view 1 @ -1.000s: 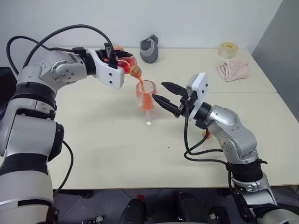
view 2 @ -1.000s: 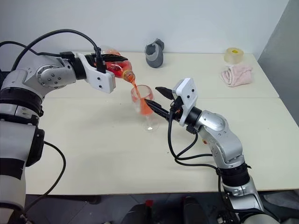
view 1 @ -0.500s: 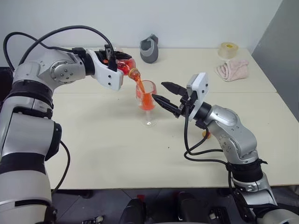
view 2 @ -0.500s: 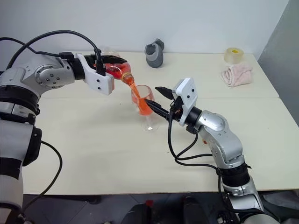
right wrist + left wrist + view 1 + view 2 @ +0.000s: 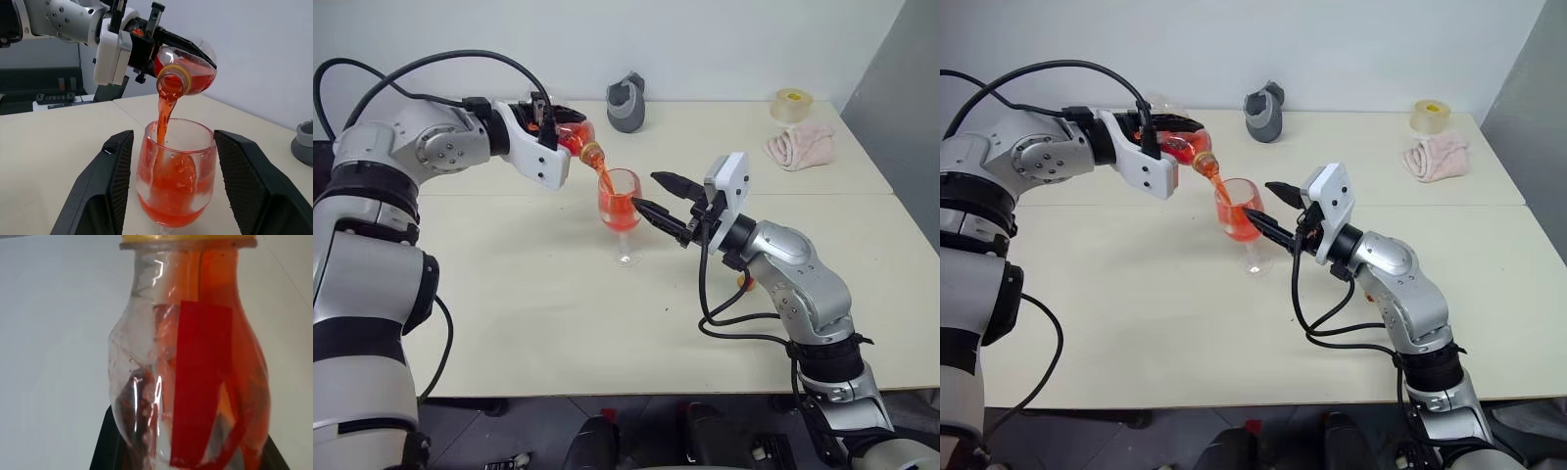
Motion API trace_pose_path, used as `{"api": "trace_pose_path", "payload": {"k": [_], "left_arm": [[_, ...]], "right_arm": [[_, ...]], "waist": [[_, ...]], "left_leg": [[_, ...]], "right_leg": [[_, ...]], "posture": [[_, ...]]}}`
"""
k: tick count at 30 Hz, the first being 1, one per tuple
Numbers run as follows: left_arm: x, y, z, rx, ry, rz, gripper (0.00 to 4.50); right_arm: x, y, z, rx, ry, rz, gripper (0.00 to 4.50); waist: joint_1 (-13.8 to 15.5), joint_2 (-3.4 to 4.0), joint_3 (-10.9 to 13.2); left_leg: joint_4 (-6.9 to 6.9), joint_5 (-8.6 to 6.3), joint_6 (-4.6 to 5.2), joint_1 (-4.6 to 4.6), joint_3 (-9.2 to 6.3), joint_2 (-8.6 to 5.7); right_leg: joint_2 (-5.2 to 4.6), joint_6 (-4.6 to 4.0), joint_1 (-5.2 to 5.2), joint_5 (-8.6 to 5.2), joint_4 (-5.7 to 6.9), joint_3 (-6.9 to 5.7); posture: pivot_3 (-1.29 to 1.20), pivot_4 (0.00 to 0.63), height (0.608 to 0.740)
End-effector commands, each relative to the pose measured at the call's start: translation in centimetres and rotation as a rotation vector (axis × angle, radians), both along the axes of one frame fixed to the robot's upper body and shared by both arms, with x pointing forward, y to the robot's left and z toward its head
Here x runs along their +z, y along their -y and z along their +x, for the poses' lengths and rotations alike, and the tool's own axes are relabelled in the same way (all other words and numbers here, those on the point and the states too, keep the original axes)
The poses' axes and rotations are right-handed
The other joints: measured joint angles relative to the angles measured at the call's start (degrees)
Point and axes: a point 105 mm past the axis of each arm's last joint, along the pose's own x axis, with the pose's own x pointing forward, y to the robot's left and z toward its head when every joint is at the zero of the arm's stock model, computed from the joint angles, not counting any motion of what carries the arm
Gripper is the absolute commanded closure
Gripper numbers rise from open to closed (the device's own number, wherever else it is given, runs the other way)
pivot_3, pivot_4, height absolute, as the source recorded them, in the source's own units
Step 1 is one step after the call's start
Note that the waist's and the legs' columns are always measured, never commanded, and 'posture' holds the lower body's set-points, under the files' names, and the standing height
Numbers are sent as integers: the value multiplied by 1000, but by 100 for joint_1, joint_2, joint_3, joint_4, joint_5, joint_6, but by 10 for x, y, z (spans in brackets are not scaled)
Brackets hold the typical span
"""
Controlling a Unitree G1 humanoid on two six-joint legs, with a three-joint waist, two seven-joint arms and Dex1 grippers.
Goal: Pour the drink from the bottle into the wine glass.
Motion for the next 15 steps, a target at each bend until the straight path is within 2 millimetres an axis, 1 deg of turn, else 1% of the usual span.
{"api": "trace_pose_path", "payload": {"k": [1, 10, 15], "left_arm": [[28, -2, -3, 3, 87, -20, 3479], [31, 0, -1, 8, 105, -15, 3479], [31, 2, 1, 11, 96, -53, 3479]], "right_arm": [[11, -2, -7, 17, 43, 21, 1702], [11, -2, -7, 18, 46, 22, 1702], [12, -1, -7, 13, 46, 21, 1702]], "waist": [[0, 0, 0], [-1, 0, 0], [-1, 0, 0]], "left_leg": [[0, 0, 0, 0, 0, 0], [1, 0, 1, 0, -3, -16], [4, 1, 1, -1, -2, -22]], "right_leg": [[0, 0, 0, 0, 1, 0], [-10, 8, -8, -5, 18, 6], [-14, 13, -13, -8, 28, 9]], "posture": [[0, 150, 740], [0, 150, 740], [0, 150, 740]]}}
